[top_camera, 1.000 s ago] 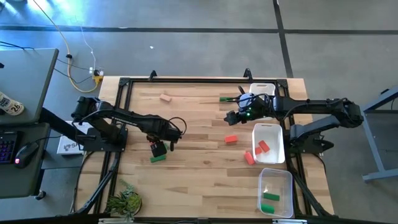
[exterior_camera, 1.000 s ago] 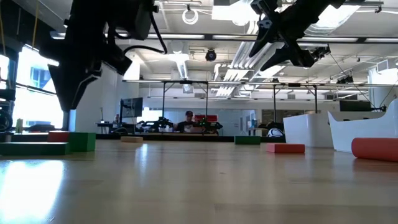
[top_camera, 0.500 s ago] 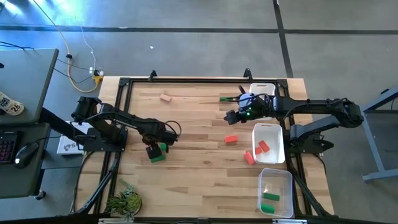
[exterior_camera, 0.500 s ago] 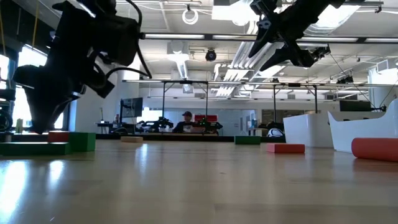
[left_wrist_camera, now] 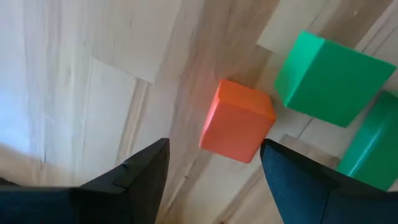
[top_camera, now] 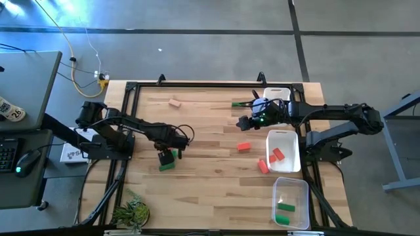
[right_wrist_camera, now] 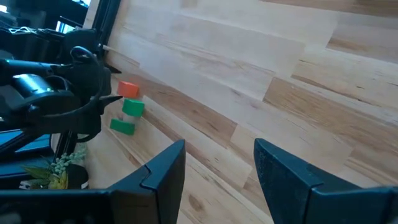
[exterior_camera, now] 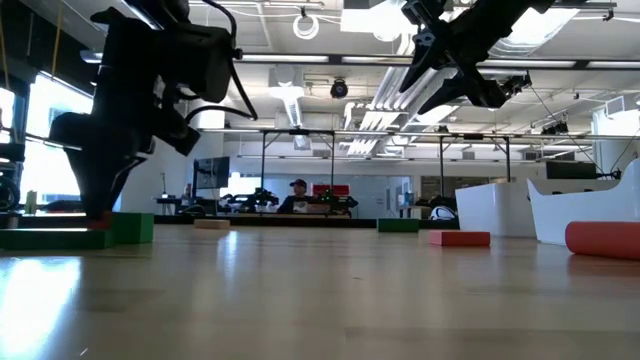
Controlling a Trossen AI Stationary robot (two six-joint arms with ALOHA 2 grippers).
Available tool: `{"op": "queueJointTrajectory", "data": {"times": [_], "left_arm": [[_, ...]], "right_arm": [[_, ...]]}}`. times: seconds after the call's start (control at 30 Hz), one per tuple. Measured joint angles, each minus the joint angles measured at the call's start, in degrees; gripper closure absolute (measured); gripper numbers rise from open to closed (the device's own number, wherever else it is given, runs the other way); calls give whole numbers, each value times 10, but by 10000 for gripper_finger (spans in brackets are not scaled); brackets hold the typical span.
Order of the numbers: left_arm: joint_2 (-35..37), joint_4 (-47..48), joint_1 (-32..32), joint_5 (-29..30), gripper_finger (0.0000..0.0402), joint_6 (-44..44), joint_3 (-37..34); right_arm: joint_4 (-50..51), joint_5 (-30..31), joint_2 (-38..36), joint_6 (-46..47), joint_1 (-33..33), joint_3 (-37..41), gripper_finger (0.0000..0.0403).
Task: Sort & place blocks by color
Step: Put the orange block into the bottom white bin
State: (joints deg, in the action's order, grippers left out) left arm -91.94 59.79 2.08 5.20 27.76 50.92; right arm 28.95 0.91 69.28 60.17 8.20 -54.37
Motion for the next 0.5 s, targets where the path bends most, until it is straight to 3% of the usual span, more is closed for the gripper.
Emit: {"op": "queueJointTrajectory", "data": {"times": [0.3, 0.5], "left_arm": [[0, -46, 14, -23, 163, -49, -22], [0, -87, 8, 1, 163, -62, -35]], "right_arm": [[0, 0, 0, 0, 0, 0, 226], [-1, 11, 0, 0, 0, 0, 226]]}}
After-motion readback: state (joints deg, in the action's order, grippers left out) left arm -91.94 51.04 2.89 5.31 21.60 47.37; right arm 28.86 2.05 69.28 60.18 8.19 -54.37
